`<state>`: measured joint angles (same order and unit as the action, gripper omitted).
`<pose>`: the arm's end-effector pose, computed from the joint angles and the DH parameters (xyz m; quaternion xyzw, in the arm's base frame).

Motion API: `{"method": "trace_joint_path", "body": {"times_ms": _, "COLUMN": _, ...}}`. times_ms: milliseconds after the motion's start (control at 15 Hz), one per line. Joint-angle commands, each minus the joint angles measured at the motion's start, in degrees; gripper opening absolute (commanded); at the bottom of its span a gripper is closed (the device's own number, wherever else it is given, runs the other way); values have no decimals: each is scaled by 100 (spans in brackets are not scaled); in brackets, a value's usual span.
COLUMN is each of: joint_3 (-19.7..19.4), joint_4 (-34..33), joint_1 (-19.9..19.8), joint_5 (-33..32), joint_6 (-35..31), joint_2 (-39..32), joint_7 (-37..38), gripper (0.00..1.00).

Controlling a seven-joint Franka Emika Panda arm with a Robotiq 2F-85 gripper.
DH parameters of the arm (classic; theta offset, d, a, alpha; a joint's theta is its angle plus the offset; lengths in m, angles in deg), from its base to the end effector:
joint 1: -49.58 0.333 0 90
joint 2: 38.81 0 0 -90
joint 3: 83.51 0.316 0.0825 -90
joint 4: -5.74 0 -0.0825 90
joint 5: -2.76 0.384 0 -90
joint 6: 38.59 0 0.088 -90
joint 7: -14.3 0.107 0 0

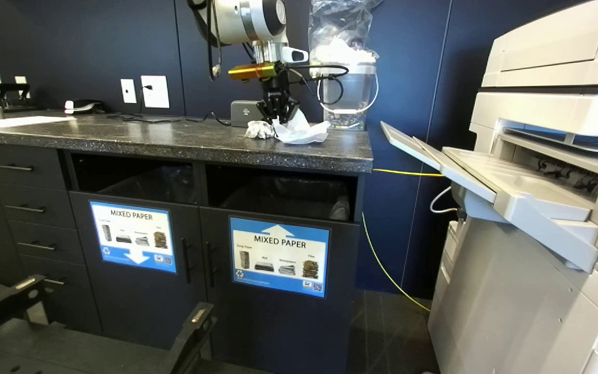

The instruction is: Put the paper in the bin to the right

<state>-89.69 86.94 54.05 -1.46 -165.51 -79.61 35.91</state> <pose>0.7353 -0.0083 0.2882 0.9829 -0.1668 0.0550 0.0563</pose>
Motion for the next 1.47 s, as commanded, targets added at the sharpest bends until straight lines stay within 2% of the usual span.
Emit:
{"method": "trace_joint_path", "body": {"times_ms": 0, "joint_3": 111, "joint_4": 62, "joint_1": -145, "joint_5": 216, "joint_6": 676, "joint_2": 134, "joint_7": -185, "gripper": 14}}
{"method": "trace_joint_path", "body": {"times_ms": 133, "joint_3": 175, "joint_4": 327, "joint_1": -227, "joint_5": 374, "joint_6": 1037, "joint_2": 290, "joint_7": -243, "gripper": 15}}
{"method": "trace_joint_path", "body": {"times_ms": 267, "joint_3": 173, "joint_4": 764, "joint_1": -246, "joint_5": 474, "joint_6": 1085, "joint_2": 509, "joint_7": -189, "gripper": 14}}
{"method": "trace_joint_path", "body": {"times_ms": 400, "joint_3": 188, "joint_4": 1530, "joint_1": -258, "joint_5": 545, "joint_6": 831, "joint_2": 921, "joint_7": -235, "gripper": 13}}
{"method": "trace_joint_path", "body": {"times_ms": 667, "joint_3": 241, "joint_4": 2639, "joint_1": -284, "joint_5": 680, "joint_6": 370, "joint_2": 1538, "joint_7": -383, "gripper": 13}}
{"method": "trace_joint_path", "body": {"times_ms": 1067, "joint_3": 463, "joint_4": 4557, "joint_1": -180, "joint_5": 873, "joint_6": -1265, "joint_2": 2251, "joint_7": -504, "gripper": 13}}
{"method": "trace_joint_path", "body": {"times_ms": 1400, "joint_3": 822, "joint_4": 6298, "joint_1": 75, "joint_5": 755, "joint_6": -3432, "joint_2": 2514, "joint_7": -832, "gripper": 13}}
